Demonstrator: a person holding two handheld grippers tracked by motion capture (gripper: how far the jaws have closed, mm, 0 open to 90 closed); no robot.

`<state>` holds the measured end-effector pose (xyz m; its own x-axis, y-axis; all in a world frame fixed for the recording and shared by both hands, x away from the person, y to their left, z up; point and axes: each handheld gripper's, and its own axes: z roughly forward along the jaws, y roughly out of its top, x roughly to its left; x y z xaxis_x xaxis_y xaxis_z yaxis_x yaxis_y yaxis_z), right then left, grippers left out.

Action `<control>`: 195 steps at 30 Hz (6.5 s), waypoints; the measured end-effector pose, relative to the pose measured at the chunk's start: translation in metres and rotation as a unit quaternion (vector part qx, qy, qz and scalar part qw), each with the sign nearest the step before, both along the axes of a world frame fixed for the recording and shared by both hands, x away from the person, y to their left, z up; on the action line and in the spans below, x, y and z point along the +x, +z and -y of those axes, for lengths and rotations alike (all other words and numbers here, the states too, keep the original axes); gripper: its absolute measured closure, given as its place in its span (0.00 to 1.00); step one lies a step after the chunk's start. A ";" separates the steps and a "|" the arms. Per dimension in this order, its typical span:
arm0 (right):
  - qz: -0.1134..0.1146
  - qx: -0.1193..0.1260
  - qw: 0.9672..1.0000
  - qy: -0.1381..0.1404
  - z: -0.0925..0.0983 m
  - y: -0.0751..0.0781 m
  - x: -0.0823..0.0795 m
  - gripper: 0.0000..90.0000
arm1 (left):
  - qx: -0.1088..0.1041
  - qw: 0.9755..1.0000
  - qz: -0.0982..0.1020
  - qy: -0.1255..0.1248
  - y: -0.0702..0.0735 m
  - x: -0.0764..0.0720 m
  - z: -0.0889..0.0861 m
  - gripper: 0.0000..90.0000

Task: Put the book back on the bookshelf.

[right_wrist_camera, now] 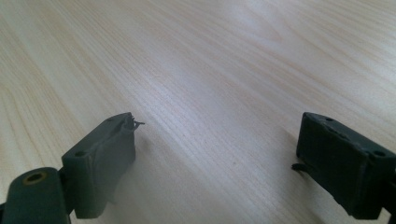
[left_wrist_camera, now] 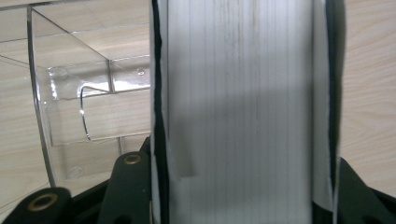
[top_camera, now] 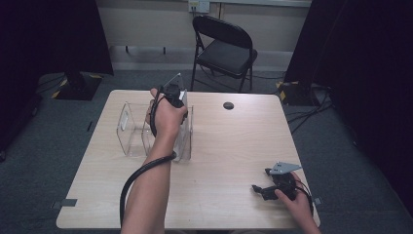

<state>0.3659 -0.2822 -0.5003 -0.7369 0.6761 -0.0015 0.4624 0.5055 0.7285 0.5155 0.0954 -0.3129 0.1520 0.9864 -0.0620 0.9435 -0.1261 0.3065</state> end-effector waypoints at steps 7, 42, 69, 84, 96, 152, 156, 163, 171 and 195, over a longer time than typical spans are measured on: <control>0.000 0.000 1.000 0.000 0.000 0.000 0.000 0.12 | -0.001 1.000 0.002 -0.002 0.000 -0.001 0.000 0.59; 0.000 0.000 1.000 0.000 0.000 0.000 0.000 0.12 | -0.017 0.999 0.025 -0.010 0.002 -0.011 -0.007 0.50; 0.000 0.000 1.000 0.000 0.000 0.000 0.000 0.12 | -0.033 0.998 0.034 -0.030 0.004 -0.027 -0.013 0.46; 0.000 0.000 1.000 0.000 0.000 0.000 0.000 0.12 | -0.041 0.998 0.039 -0.041 0.005 -0.034 -0.014 0.45; 0.001 0.000 1.000 0.000 0.000 0.000 0.000 0.12 | -0.046 0.997 0.035 -0.054 0.003 -0.040 -0.016 0.43; 0.001 0.001 1.000 0.000 0.000 0.000 0.000 0.12 | -0.078 0.984 0.066 -0.145 -0.014 -0.083 -0.034 0.31; 0.001 0.000 1.000 -0.001 0.000 0.000 0.000 0.12 | -0.081 0.984 0.066 -0.145 -0.017 -0.086 -0.035 0.31; 0.001 0.000 1.000 -0.001 0.000 0.000 0.000 0.12 | -0.087 0.982 0.067 -0.155 -0.024 -0.091 -0.035 0.32; 0.001 0.000 1.000 0.000 0.000 0.000 0.000 0.12 | -0.093 0.978 0.066 -0.173 -0.032 -0.096 -0.031 0.32; 0.001 0.000 1.000 0.000 0.000 0.000 0.000 0.12 | -0.105 0.967 0.071 -0.222 -0.054 -0.110 -0.006 0.27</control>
